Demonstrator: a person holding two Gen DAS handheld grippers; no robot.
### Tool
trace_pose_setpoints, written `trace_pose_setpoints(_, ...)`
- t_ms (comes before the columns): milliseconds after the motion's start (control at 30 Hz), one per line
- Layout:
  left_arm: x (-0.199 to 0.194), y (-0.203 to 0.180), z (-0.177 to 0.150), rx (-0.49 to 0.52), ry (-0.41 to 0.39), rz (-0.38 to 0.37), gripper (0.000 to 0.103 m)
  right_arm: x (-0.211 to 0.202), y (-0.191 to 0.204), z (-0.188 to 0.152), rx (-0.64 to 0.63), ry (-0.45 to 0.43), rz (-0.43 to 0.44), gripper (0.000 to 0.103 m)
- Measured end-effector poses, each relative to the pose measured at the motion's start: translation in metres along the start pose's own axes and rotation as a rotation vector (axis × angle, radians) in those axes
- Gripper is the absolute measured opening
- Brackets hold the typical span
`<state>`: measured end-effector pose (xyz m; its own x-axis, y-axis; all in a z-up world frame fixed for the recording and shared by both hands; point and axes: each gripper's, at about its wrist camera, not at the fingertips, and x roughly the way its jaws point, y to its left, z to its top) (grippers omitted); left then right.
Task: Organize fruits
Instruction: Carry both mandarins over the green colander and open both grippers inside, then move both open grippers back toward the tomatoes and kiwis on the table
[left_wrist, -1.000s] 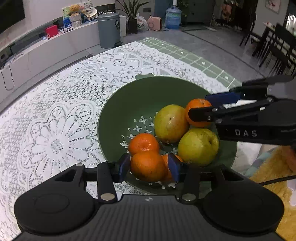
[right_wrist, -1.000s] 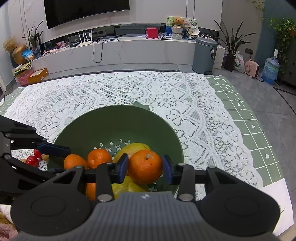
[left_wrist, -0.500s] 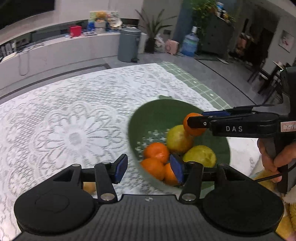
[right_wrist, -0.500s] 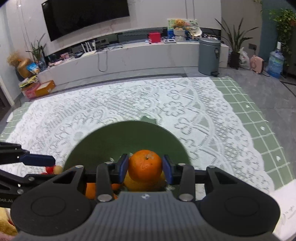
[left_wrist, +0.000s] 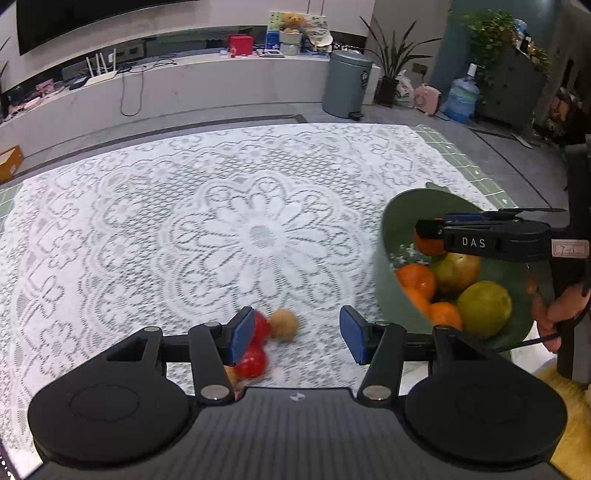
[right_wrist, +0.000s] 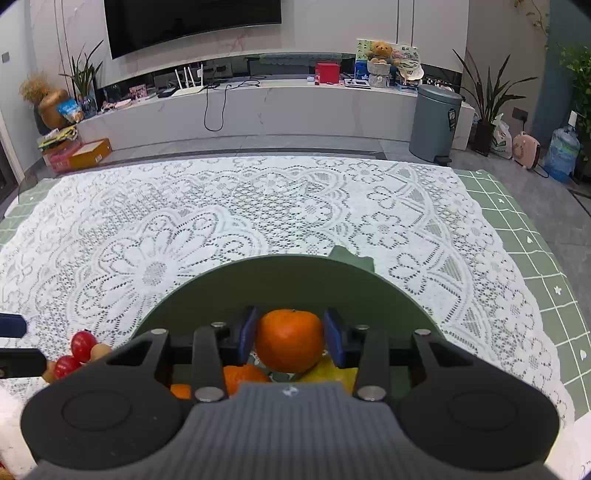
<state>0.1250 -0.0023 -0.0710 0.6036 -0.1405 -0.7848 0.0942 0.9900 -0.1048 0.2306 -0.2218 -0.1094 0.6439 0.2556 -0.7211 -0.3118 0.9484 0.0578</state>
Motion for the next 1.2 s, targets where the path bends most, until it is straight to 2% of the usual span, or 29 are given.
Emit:
trace_pose_setpoints(300,-0.015,0.015,-0.009,-0.033,-0.018,0.001,0.062,0.022,0.012,0.001,-0.037,0.031,-0.014,0.036)
trace_pose_setpoints(533,-0.027,0.024,-0.015,-0.071,-0.038,-0.006,0.062,0.023,0.010,0.001,-0.020,0.044,-0.007,0.038)
trace_pose_setpoints(633,-0.035,0.025,-0.015,-0.074,-0.055,-0.015,0.062,0.019,0.011,0.000,-0.026,0.046,-0.029,0.040)
trace_pose_setpoints(767,-0.046,0.025,-0.018,-0.080,-0.074,-0.020,0.063,-0.001,0.013,0.000,-0.004,0.010,-0.040,0.052)
trace_pose_setpoints(900,-0.054,0.025,-0.023,-0.093,-0.096,-0.021,0.063,-0.031,0.020,-0.006,0.018,-0.040,-0.028,0.055)
trace_pose_setpoints(1200,-0.063,0.027,-0.036,-0.115,-0.114,-0.023,0.063,-0.088,0.064,-0.038,0.062,-0.103,0.135,0.056)
